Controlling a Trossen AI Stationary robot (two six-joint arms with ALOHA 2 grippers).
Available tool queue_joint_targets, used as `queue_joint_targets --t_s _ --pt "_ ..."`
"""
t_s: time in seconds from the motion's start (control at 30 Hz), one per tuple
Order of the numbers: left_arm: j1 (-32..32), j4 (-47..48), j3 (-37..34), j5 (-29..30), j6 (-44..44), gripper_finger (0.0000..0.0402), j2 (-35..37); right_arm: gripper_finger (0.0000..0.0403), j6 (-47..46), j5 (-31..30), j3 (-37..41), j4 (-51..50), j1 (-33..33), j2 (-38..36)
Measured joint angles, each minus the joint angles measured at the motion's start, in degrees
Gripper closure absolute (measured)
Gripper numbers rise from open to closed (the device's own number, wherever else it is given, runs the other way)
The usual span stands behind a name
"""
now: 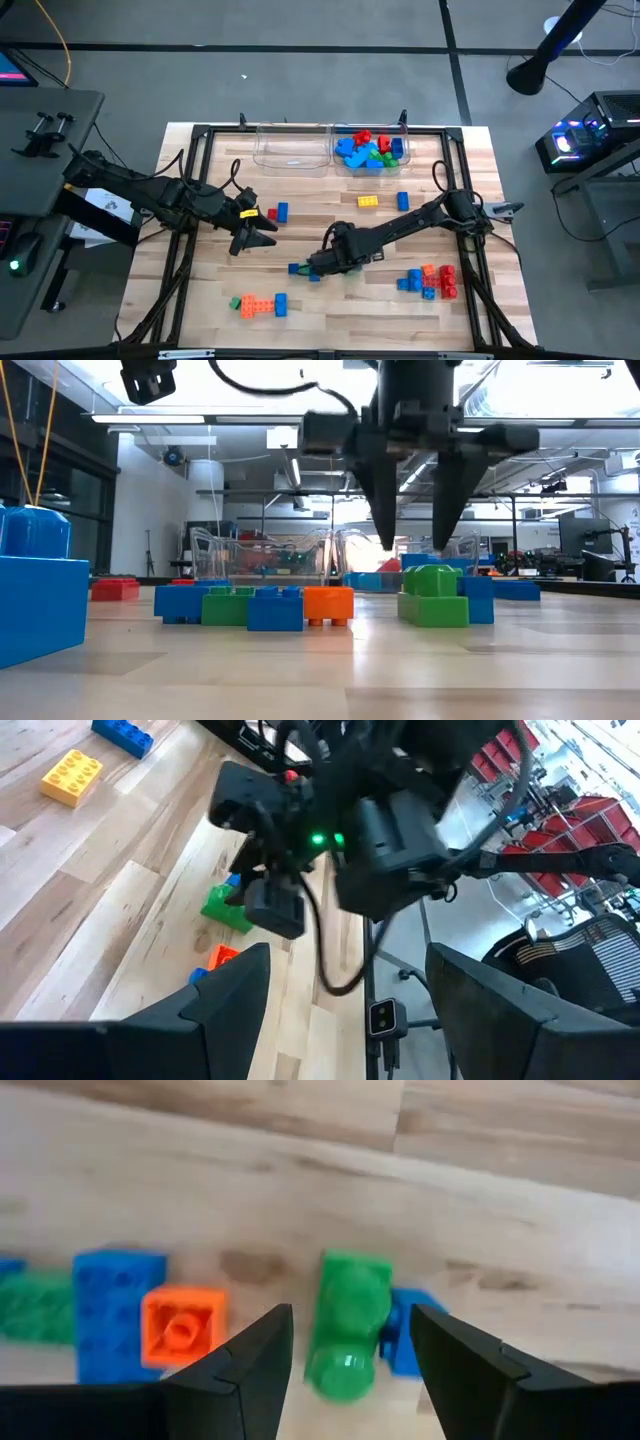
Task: Sort blocks by size
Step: Put the green lego piece into the right transparent bin
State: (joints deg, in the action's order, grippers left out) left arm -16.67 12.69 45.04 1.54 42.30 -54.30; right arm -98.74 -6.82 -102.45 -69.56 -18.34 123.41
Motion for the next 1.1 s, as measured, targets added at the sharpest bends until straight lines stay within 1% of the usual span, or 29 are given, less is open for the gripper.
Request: queue_joint_targets --t_s 0.33,0.53,0.67,0.93,1.1 --pt "0.0 0.2 0.0 0.0 0.4 0.0150 0.0 0.0203 1.1 -0.4 1.1 0.7 1.4 0.4" --pt "0.0 1.4 0.0 0.0 0.5 0.0150 0.0 0.0203 1.3 2.9 1.1 1.9 1.4 3.1" --pt "0.0 1.7 0.0 0.0 0.5 0.0150 0.0 0.0203 1.6 3.7 1.1 3.2 1.4 4.8" --pt "0.0 1.7 0.0 0.2 0.5 0.0150 0.0 0.0203 1.2 3.4 1.1 3.8 1.7 4.9" --pt "0.0 1.7 0.0 0.2 0.5 0.0150 0.0 0.0213 1.1 4.7 2.4 6.2 1.8 5.6"
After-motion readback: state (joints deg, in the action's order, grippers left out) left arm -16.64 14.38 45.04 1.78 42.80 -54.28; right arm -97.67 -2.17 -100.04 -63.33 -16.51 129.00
